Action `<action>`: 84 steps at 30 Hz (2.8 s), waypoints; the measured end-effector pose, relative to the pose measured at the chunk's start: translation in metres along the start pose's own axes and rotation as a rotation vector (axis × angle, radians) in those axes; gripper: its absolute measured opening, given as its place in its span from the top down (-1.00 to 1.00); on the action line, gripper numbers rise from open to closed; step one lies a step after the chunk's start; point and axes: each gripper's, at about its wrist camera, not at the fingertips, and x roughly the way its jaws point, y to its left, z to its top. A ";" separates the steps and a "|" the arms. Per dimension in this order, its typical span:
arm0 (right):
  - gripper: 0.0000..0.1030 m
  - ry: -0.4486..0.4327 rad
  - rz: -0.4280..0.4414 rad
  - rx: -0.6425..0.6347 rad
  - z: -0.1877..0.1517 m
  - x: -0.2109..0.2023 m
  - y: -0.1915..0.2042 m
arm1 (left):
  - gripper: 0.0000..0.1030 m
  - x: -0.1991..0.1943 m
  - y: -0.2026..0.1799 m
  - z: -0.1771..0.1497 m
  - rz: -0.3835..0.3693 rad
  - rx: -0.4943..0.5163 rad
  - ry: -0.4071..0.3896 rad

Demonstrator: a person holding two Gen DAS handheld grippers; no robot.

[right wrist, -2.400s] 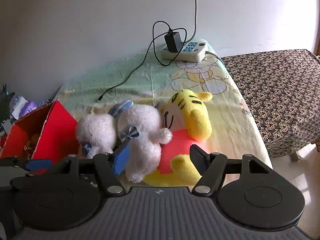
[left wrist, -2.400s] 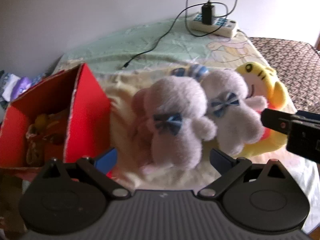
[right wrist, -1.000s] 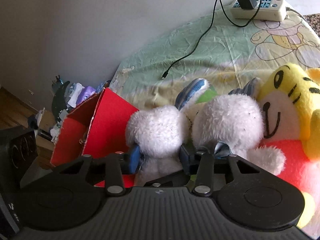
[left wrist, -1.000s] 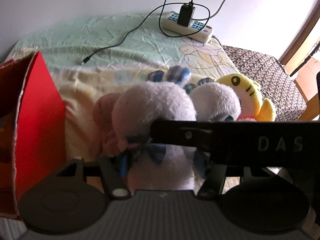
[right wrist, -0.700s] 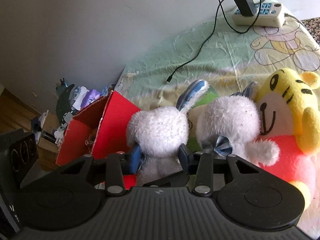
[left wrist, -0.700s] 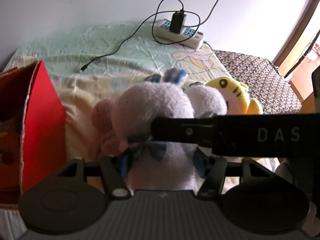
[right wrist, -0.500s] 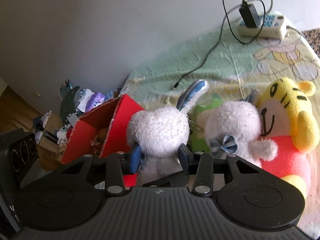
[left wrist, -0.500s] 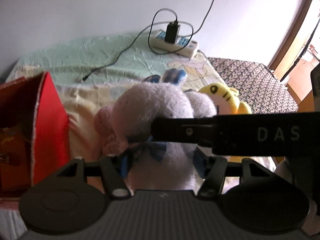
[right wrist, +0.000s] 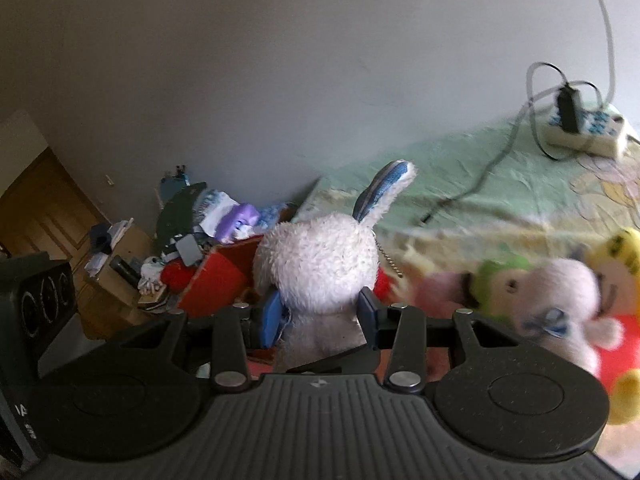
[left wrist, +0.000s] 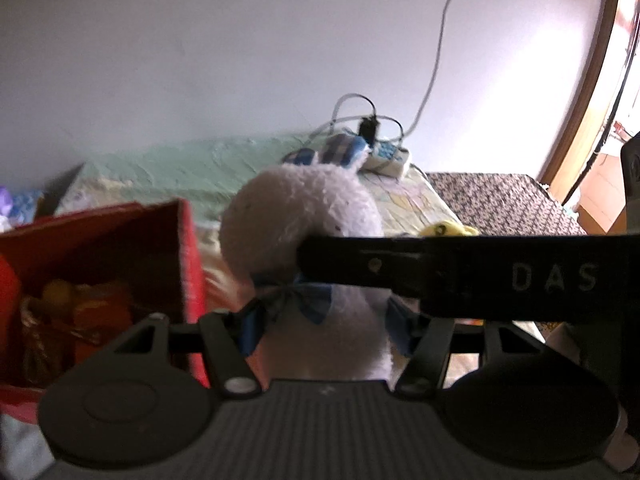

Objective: Organize objects
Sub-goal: 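Carry the white bunny to the red box and lower it inside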

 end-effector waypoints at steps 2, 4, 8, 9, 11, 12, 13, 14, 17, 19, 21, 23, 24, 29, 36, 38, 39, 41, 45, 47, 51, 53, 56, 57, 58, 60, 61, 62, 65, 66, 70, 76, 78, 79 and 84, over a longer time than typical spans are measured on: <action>0.15 -0.002 0.016 -0.004 0.001 0.013 0.015 | -0.22 -0.010 0.018 0.000 0.025 0.004 -0.018; 0.15 -0.001 0.036 -0.013 0.001 0.029 0.032 | -0.22 -0.019 0.037 -0.002 0.042 -0.006 -0.032; 0.15 0.011 0.071 -0.038 -0.001 0.065 0.064 | -0.23 -0.034 0.084 -0.006 0.083 -0.033 -0.043; 0.15 0.017 0.081 -0.038 -0.003 0.075 0.071 | -0.23 -0.037 0.096 -0.008 0.097 -0.035 -0.042; 0.15 0.029 0.097 -0.038 -0.006 0.095 0.085 | -0.23 -0.041 0.121 -0.012 0.121 -0.041 -0.040; 0.15 0.036 0.104 -0.039 -0.008 0.105 0.091 | -0.23 -0.042 0.131 -0.013 0.131 -0.045 -0.036; 0.15 0.042 0.109 -0.043 -0.009 0.115 0.099 | -0.23 -0.041 0.142 -0.015 0.140 -0.049 -0.032; 0.15 0.049 0.113 -0.047 -0.010 0.125 0.104 | -0.23 -0.040 0.151 -0.016 0.149 -0.052 -0.028; 0.15 0.075 0.122 -0.041 -0.013 0.151 0.117 | -0.22 -0.035 0.182 -0.019 0.176 -0.063 -0.011; 0.15 0.091 0.127 -0.034 -0.015 0.167 0.122 | -0.22 -0.036 0.196 -0.024 0.190 -0.064 0.000; 0.15 0.110 0.131 -0.010 -0.016 0.183 0.123 | -0.22 -0.032 0.210 -0.026 0.201 -0.069 0.017; 0.15 0.131 0.131 0.019 -0.017 0.194 0.123 | -0.22 -0.026 0.220 -0.029 0.209 -0.071 0.037; 0.15 0.142 0.129 0.035 -0.018 0.202 0.122 | -0.22 -0.023 0.225 -0.030 0.215 -0.071 0.046; 0.15 0.196 0.126 0.114 -0.022 0.230 0.119 | -0.22 -0.011 0.243 -0.038 0.230 -0.050 0.097; 0.15 0.264 0.099 0.187 -0.029 0.260 0.114 | -0.24 0.002 0.259 -0.042 0.237 -0.077 0.154; 0.15 0.284 0.080 0.203 -0.030 0.267 0.112 | -0.21 0.004 0.257 -0.042 0.252 -0.060 0.151; 0.15 0.292 0.074 0.209 -0.030 0.269 0.111 | -0.19 0.005 0.256 -0.043 0.262 -0.049 0.152; 0.15 0.307 0.073 0.221 -0.031 0.273 0.109 | -0.18 0.006 0.255 -0.043 0.283 -0.031 0.155; 0.13 0.331 0.068 0.240 -0.030 0.276 0.106 | -0.22 0.003 0.257 -0.044 0.282 -0.039 0.158; 0.12 0.363 0.090 0.230 -0.030 0.279 0.106 | -0.27 -0.001 0.257 -0.045 0.291 -0.035 0.158; 0.06 0.395 0.106 0.170 -0.028 0.281 0.112 | -0.26 -0.002 0.257 -0.045 0.322 -0.025 0.163; 0.04 0.386 0.106 0.166 -0.027 0.278 0.111 | -0.21 -0.001 0.257 -0.044 0.335 -0.029 0.167; 0.00 0.370 0.111 0.206 -0.024 0.271 0.103 | -0.19 -0.001 0.258 -0.044 0.346 -0.030 0.167; 0.00 0.360 0.117 0.222 -0.023 0.268 0.099 | -0.19 -0.002 0.258 -0.044 0.352 -0.030 0.165; 0.00 0.346 0.119 0.240 -0.020 0.263 0.095 | -0.18 -0.003 0.259 -0.044 0.355 -0.031 0.161; 0.06 0.319 0.109 0.255 -0.016 0.257 0.090 | -0.16 -0.007 0.261 -0.044 0.349 -0.040 0.153; 0.11 0.310 0.102 0.255 -0.015 0.254 0.088 | -0.16 -0.010 0.262 -0.044 0.345 -0.047 0.146; 0.16 0.304 0.096 0.255 -0.014 0.252 0.087 | -0.16 -0.012 0.263 -0.044 0.338 -0.050 0.139; 0.22 0.286 0.076 0.255 -0.013 0.248 0.084 | -0.16 -0.014 0.261 -0.043 0.335 -0.045 0.129; 0.23 0.279 0.065 0.250 -0.013 0.247 0.085 | -0.15 -0.013 0.260 -0.042 0.336 -0.041 0.132; 0.24 0.235 -0.015 0.164 -0.010 0.237 0.086 | -0.12 -0.008 0.253 -0.037 0.314 -0.040 0.133; 0.24 0.183 -0.141 0.083 -0.007 0.222 0.075 | -0.19 0.006 0.239 -0.028 0.314 -0.009 0.139; 0.24 0.176 -0.157 0.089 -0.008 0.217 0.070 | -0.24 0.009 0.235 -0.026 0.314 0.003 0.140; 0.24 0.173 -0.164 0.094 -0.009 0.216 0.066 | -0.28 0.011 0.232 -0.025 0.315 0.009 0.140; 0.23 0.164 -0.194 0.114 -0.016 0.212 0.060 | -0.43 0.017 0.226 -0.024 0.320 0.025 0.147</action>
